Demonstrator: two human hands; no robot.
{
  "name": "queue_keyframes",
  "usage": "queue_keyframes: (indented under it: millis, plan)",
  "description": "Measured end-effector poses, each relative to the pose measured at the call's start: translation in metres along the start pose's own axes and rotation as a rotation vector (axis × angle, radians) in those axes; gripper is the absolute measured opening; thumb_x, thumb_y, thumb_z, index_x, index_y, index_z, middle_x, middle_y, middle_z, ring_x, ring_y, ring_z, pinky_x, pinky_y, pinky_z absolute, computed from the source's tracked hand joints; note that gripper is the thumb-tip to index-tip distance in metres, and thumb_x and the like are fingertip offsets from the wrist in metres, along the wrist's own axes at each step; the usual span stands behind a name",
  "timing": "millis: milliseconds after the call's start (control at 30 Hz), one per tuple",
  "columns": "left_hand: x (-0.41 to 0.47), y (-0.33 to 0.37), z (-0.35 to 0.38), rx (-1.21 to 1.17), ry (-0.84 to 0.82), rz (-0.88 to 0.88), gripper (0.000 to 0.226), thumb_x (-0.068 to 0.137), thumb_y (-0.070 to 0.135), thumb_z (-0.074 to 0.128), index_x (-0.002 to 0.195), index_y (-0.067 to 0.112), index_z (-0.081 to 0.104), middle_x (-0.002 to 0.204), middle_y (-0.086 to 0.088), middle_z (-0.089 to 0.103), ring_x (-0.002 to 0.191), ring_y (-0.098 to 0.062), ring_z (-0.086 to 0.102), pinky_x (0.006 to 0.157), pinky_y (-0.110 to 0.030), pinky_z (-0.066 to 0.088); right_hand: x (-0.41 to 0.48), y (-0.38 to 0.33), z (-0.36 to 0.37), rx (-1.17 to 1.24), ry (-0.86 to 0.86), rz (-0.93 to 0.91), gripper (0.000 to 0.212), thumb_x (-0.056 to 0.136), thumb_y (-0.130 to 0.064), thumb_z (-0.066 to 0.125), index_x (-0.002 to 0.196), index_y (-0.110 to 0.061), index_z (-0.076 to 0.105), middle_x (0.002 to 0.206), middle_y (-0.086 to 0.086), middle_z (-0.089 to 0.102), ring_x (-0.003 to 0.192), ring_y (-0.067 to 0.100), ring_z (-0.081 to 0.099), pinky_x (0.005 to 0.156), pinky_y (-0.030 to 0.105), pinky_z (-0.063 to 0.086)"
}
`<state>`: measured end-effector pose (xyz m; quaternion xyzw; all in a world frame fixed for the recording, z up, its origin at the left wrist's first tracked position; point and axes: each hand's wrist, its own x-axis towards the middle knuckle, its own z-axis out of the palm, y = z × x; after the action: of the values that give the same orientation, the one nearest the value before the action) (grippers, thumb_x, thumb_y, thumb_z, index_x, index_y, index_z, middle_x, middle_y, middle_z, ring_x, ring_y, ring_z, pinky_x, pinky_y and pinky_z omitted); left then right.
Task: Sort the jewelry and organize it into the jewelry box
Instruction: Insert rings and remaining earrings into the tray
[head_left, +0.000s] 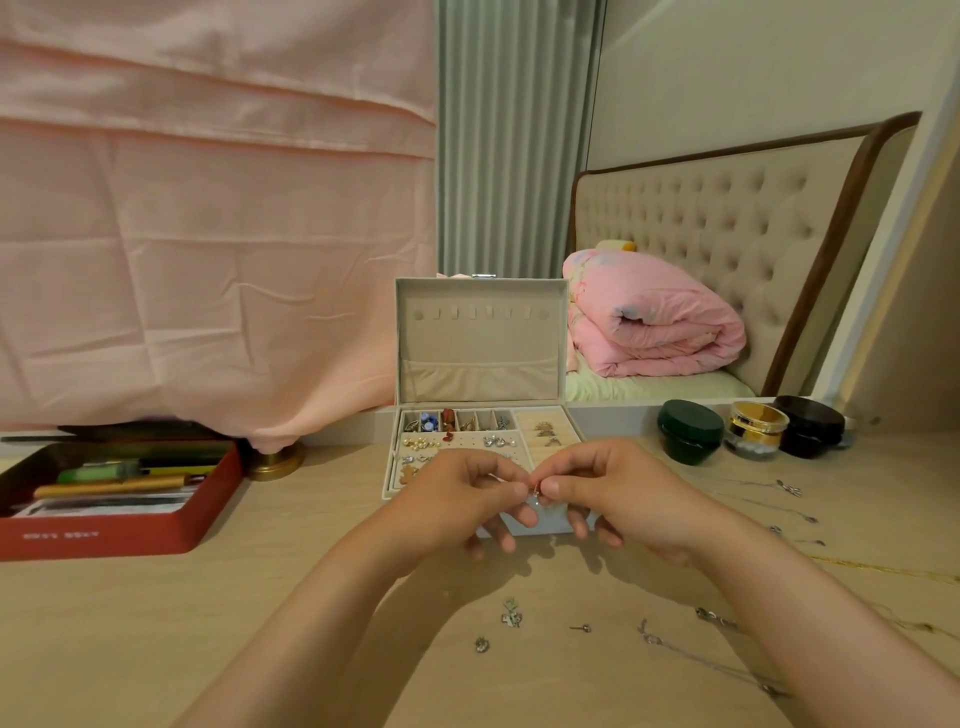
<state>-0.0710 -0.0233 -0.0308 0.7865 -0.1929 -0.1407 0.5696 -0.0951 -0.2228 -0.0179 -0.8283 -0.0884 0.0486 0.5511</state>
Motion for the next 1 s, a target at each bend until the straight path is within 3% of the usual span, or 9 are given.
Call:
queue_keyframes:
  millis: [200,400,567,633,733,800,867,1000]
  plan:
    - [0.001,-0.001,-0.001,0.002,0.075,0.044,0.01,0.096,0.017,0.064,0.096,0.008,0.069,0.085,-0.006,0.076,0.063,-0.019,0.067,0.047,-0.024,0.044,0.002,-0.003,0.009,0.059,0.112,-0.045,0.008,0.09,-0.009,0.073,0.095,-0.012,0.078,0.085,0.015,0.075,0.051,0.014,0.057,0.038,0.023,0.037]
    - [0.004,0.0,-0.011,0.041,0.213,0.171,0.009,0.094,0.017,0.067,0.089,0.011,0.071,0.076,-0.003,0.075,0.06,-0.015,0.066,0.048,-0.027,0.046,0.008,-0.014,0.02,0.097,0.23,-0.072,0.009,0.082,-0.015,0.082,0.09,-0.017,0.081,0.074,0.003,0.076,0.053,0.015,0.059,0.041,0.026,0.041]
    - [0.009,-0.008,-0.025,0.247,0.374,0.292,0.009,0.09,0.025,0.068,0.083,0.027,0.073,0.076,0.007,0.072,0.072,-0.01,0.065,0.071,-0.032,0.052,0.028,-0.024,0.03,0.077,0.268,-0.1,0.007,0.084,-0.011,0.08,0.09,-0.014,0.08,0.076,0.005,0.076,0.05,0.011,0.058,0.039,0.024,0.039]
    - [0.012,-0.014,-0.039,0.5,0.442,0.336,0.011,0.094,0.03,0.062,0.097,0.032,0.073,0.092,0.014,0.071,0.091,-0.005,0.061,0.083,-0.027,0.047,0.044,-0.029,0.032,-0.021,0.286,-0.14,0.006,0.086,-0.011,0.079,0.09,-0.014,0.079,0.072,0.0,0.074,0.045,0.007,0.057,0.044,0.021,0.043]
    - [0.014,-0.03,-0.063,0.87,0.482,0.288,0.029,0.098,0.039,0.053,0.122,0.033,0.067,0.123,0.014,0.061,0.117,-0.012,0.044,0.1,-0.031,0.037,0.073,-0.034,0.032,-0.338,0.321,-0.224,0.009,0.089,-0.016,0.076,0.096,-0.02,0.08,0.083,-0.01,0.074,0.052,-0.008,0.059,0.062,0.016,0.047]
    - [0.014,-0.039,-0.071,0.924,0.454,0.219,0.037,0.099,0.046,0.047,0.13,0.035,0.063,0.135,0.013,0.056,0.125,-0.014,0.037,0.106,-0.036,0.033,0.091,-0.036,0.034,-0.548,0.289,-0.265,0.013,0.09,-0.02,0.073,0.101,-0.023,0.08,0.092,-0.011,0.075,0.074,-0.007,0.064,0.078,0.023,0.052]
    - [0.016,-0.044,-0.071,0.922,0.4,0.171,0.047,0.097,0.053,0.039,0.138,0.037,0.056,0.144,0.011,0.049,0.13,-0.015,0.031,0.111,-0.037,0.029,0.105,-0.035,0.036,-0.723,0.235,-0.28,0.015,0.092,-0.023,0.07,0.103,-0.025,0.079,0.099,-0.01,0.075,0.091,0.005,0.067,0.086,0.031,0.054]
    - [0.02,-0.044,-0.063,0.942,0.358,0.149,0.05,0.098,0.055,0.037,0.146,0.043,0.044,0.152,0.01,0.037,0.138,-0.015,0.02,0.114,-0.035,0.018,0.122,-0.03,0.039,-0.944,0.135,-0.284,0.018,0.093,-0.024,0.065,0.105,-0.027,0.078,0.103,-0.01,0.075,0.095,0.012,0.067,0.079,0.028,0.051]
